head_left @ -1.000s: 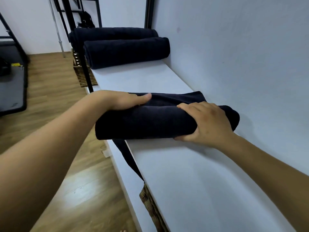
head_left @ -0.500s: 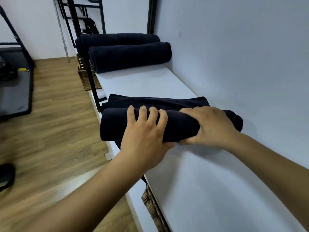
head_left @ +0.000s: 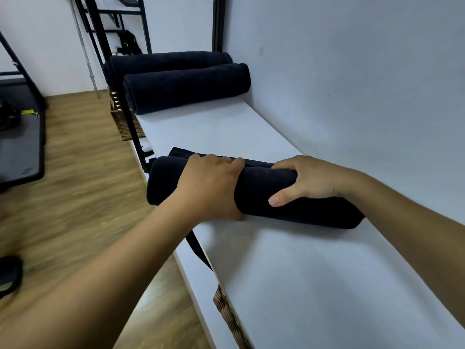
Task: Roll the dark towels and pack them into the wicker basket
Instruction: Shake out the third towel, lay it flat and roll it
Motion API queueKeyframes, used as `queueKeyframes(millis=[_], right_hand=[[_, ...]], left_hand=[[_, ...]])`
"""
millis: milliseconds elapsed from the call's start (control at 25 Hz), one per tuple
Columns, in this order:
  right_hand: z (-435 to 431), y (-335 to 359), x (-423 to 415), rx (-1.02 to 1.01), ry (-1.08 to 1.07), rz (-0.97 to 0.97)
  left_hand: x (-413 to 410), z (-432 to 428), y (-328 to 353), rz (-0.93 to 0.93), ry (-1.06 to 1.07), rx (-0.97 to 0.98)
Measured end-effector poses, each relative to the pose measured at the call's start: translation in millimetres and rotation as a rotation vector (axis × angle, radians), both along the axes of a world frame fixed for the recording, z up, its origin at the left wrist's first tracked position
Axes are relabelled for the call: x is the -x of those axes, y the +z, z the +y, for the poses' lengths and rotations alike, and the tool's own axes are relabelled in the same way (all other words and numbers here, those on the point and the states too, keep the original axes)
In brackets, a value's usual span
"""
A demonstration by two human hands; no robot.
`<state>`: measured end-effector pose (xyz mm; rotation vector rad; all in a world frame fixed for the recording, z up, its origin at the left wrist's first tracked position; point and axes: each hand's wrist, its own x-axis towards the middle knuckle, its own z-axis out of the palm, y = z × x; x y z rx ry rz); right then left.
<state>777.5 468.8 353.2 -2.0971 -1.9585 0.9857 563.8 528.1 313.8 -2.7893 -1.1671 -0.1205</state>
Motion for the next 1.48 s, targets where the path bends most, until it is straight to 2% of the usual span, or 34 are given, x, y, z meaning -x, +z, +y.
queueKeyframes(millis=[80,160,240,280,400,560,720,840,920,960,1040,1080,1120,1160,1240,1320,1360,1440,1480], right_hand=[[-8.7,-5.4,3.8,-0.219,0.021,-0.096],[-23.2,-14.3,9.4,-0.424,0.151,-0.404],[-30.3,-21.2,17.3,-0.422,0.230,-0.598],[-27.2,-18.5,19.4,-0.372,0.217,-0.592],[-10.1,-3.8,15.5,-0.180,0.147,-0.442],[2.4,4.9,0.1,0.093,0.015,0.014],[6.0,-6.0,-9.2,0.263,-0.099,0.326],[1.9,-11.1,-11.7,0.327,-0.152,0.389],[-5.8,-6.5,-9.0,0.157,-0.145,0.283],[-12.2,-3.8,-4.3,0.028,-0.115,0.139],[-27.2,-3.8,8.7,-0.251,0.035,-0.277],[-32.6,-4.1,16.4,-0.310,0.116,-0.443],[-32.7,-3.5,21.1,-0.300,0.137,-0.516],[-29.7,0.3,22.7,-0.242,0.092,-0.505],[-19.3,9.5,16.2,-0.070,-0.070,-0.283],[-18.2,10.0,6.7,0.058,-0.207,-0.033],[-22.8,5.8,7.3,0.086,-0.276,0.106],[-33.7,-10.5,23.4,0.069,-0.389,0.272],[-38.1,-16.1,36.5,0.028,-0.398,0.250]], left_hand=[[-2.7,9.0,4.3,0.002,0.005,0.075],[-6.9,17.6,11.7,0.050,0.006,0.170],[-11.6,22.4,22.1,0.099,0.007,0.262],[-13.0,23.0,25.4,0.116,0.010,0.296],[-13.0,13.6,22.7,0.127,0.004,0.251],[-12.6,-12.6,1.2,0.108,-0.058,-0.043],[-24.0,-1.6,6.2,0.071,-0.085,0.037],[-32.1,8.8,18.3,0.138,-0.126,0.113],[-38.9,13.8,23.2,0.198,-0.144,0.171],[-42.3,17.0,25.8,0.219,-0.150,0.207],[-48.0,25.7,31.3,0.251,-0.154,0.285],[-50.9,29.4,33.8,0.260,-0.153,0.324],[-53.7,31.2,37.9,0.271,-0.148,0.366],[-56.3,31.2,42.5,0.273,-0.140,0.402],[-55.2,26.0,46.7,0.256,-0.127,0.390],[-43.3,15.9,37.0,0.139,-0.153,0.272],[-32.7,8.0,29.3,-0.005,-0.154,0.291],[-8.2,-12.7,11.5,-0.425,-0.089,0.536],[1.2,-26.4,5.1,-0.657,-0.033,0.683]])
